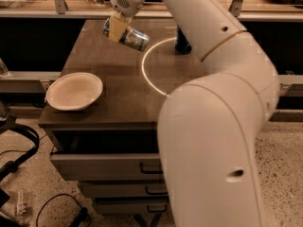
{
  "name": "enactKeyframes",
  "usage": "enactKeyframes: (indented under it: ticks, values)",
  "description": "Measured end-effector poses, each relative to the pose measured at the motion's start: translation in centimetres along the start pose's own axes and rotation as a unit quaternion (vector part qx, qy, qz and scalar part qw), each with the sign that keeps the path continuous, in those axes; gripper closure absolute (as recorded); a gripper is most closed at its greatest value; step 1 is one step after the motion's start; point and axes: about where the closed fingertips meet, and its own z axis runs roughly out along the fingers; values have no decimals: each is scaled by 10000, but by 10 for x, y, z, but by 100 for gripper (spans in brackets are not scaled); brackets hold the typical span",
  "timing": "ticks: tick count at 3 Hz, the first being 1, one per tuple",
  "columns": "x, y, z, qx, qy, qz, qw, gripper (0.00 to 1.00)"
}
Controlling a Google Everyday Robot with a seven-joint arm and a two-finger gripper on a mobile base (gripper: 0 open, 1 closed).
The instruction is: Place redbull can upright
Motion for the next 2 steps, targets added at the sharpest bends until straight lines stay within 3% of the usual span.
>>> enactKeyframes:
  ticks: [1,2]
  values:
    - [10,5,-26,-148,-824,435,9955,100]
    - [24,26,-23,-364,-1556,661,9849,100]
